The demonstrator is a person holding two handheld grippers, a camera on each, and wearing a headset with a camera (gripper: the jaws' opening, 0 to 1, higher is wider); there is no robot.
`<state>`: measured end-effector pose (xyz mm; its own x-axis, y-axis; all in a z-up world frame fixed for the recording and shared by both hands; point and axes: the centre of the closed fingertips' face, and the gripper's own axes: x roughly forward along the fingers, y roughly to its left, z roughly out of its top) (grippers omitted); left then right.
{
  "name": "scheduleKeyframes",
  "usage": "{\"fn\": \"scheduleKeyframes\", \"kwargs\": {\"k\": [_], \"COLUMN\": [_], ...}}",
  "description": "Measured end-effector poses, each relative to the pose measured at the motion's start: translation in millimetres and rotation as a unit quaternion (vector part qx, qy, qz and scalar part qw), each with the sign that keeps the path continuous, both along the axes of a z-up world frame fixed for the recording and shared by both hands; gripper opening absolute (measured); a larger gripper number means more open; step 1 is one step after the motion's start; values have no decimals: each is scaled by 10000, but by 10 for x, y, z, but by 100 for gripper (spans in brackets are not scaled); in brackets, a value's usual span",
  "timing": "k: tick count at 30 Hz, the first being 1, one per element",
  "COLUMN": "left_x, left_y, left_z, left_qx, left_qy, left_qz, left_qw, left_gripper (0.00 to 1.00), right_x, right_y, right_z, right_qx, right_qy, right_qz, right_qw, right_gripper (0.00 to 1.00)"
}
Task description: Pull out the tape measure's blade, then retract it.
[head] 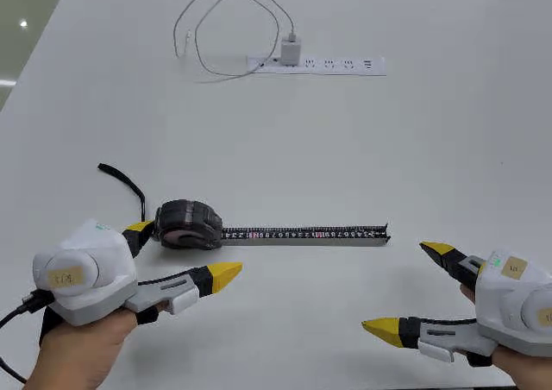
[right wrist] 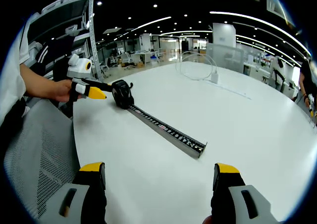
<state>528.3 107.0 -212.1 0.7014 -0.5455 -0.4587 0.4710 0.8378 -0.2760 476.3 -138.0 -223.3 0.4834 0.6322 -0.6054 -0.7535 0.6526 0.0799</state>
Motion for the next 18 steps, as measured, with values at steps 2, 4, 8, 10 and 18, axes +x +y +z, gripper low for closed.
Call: {"fn": "scheduleKeyframes", "kwargs": {"k": [2,4,8,10,18], "left_x": [15,25,51,59,110], "left_y": [11,16,22,24,30], "left_z": [-11,-13,-12,-8,-24], "left_qx": [53,59,-16,-68,-71], "left_qy": [2,2,6,12,56], "left_qz": [66,127,282,340,589], "left_qw": [10000,9999,9996,9994,9982], "left_gripper": [91,90,89,89,86], "right_x": [18,32,68,91,200], "right_y": [-7,-11,-34,-46,-85], "right_z": [0,1,-10,-6,4], "right_qx": [-20,-43,-117,-136,-289], "right_qy": [-7,-15,-19,-16,-66], "right_qz": [16,39,105,139,333], "right_qw": [10000,10000,9999,9998,9990], "right_gripper": [88,86,83,81,74]}}
